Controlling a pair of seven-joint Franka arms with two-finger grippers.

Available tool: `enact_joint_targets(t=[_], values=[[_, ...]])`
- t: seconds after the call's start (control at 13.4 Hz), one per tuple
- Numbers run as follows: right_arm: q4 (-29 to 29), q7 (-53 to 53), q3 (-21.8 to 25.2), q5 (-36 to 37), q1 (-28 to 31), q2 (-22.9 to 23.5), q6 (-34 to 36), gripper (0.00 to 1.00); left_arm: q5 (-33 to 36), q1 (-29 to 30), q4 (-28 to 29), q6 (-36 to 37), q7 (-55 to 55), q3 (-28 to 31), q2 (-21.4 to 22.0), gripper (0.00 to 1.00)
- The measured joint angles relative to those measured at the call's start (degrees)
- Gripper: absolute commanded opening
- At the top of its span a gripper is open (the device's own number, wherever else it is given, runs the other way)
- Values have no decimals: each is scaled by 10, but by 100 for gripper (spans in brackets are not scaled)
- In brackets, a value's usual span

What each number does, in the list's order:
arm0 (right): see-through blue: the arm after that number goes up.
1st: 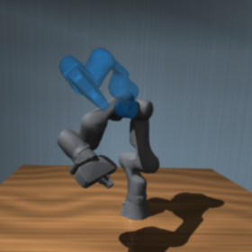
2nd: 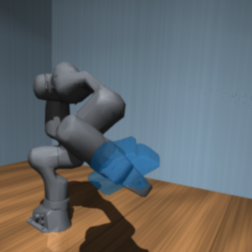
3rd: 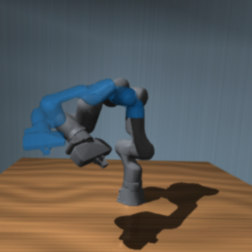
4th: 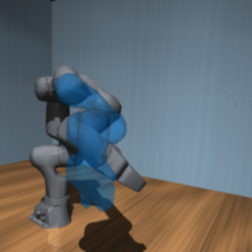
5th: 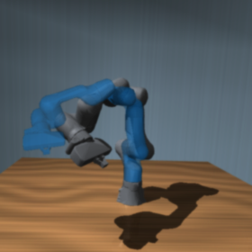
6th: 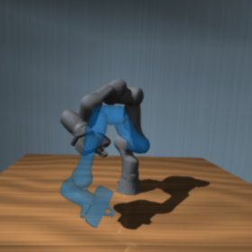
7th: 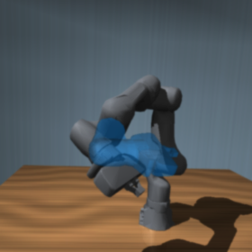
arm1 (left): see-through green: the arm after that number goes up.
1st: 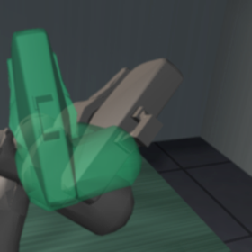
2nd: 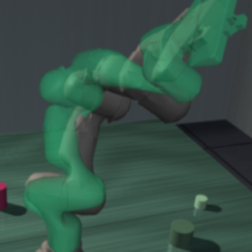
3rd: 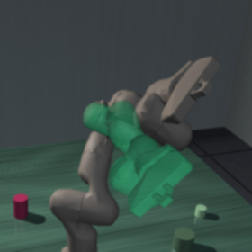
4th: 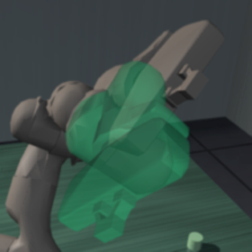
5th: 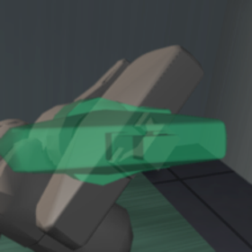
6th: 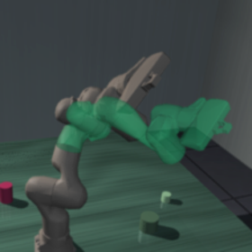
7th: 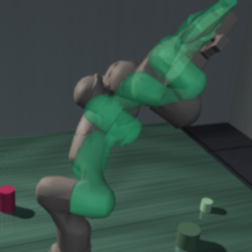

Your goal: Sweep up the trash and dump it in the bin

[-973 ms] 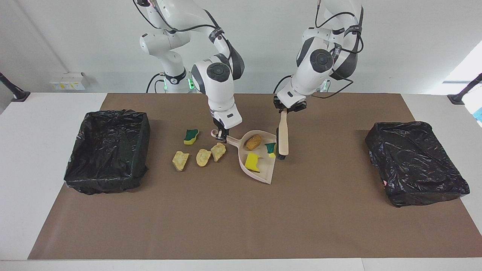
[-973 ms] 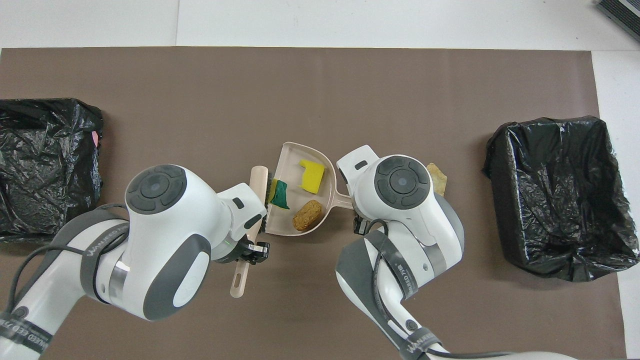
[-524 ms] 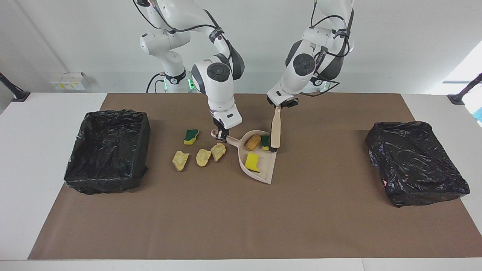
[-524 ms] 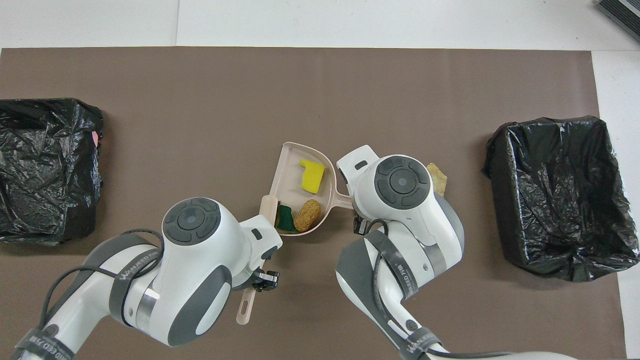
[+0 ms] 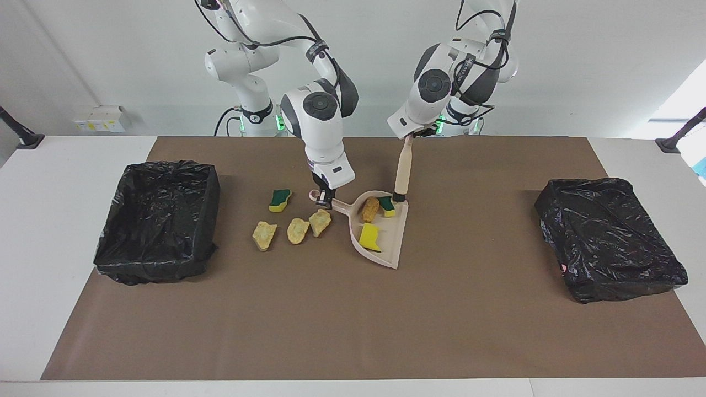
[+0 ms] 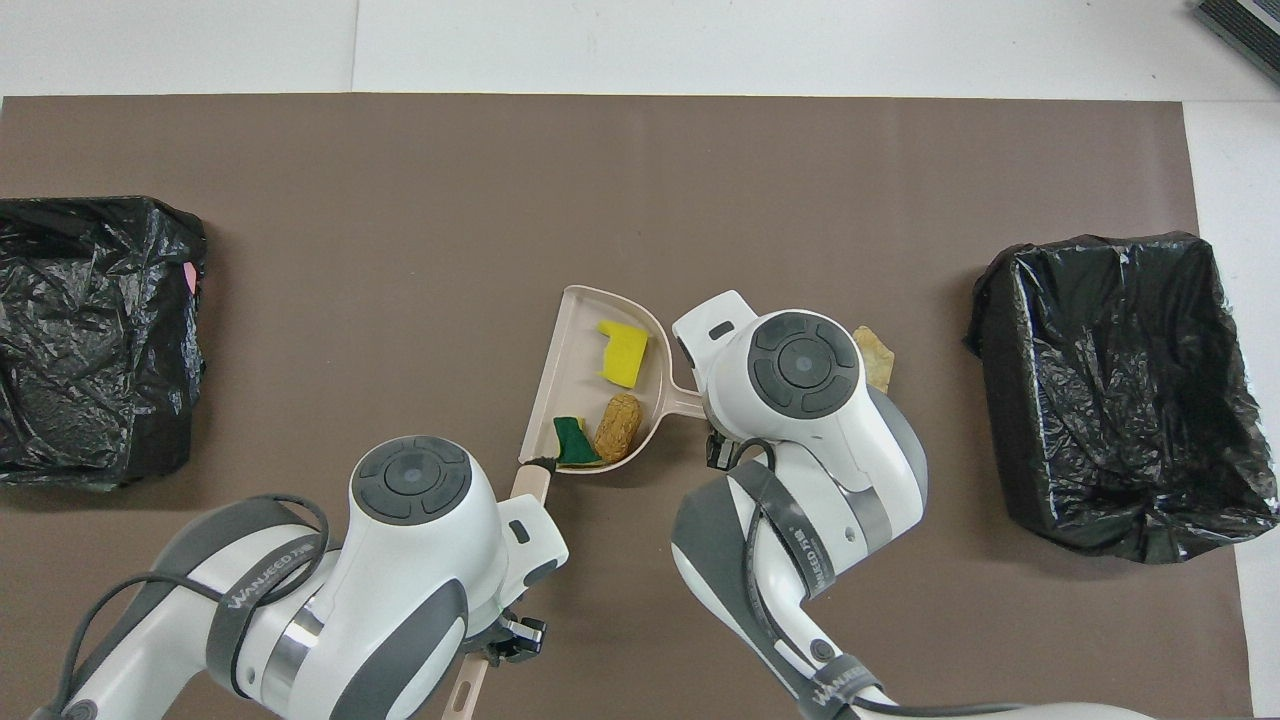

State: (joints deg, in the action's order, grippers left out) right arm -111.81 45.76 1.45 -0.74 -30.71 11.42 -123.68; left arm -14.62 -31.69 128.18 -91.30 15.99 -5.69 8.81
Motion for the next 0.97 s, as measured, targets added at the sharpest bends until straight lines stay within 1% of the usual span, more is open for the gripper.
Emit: enact_joint_targets(t=[0.22,0.52,0.67,0.82,0.97], values=[[0,0,0,0,0,0,0,0,0,0,-2,46,0,5,15,0],[0,0,0,0,0,0,0,0,2,16,-10,59,2,23,68,0],[0,0,0,0,0,0,0,0,16,38,-16,48,4,25,74,0],[0,0,0,0,0,0,0,0,32,63,-23,9,4,26,74,0],[0,0,0,0,0,0,0,0,36,85,-40,-9,4,27,71,0]])
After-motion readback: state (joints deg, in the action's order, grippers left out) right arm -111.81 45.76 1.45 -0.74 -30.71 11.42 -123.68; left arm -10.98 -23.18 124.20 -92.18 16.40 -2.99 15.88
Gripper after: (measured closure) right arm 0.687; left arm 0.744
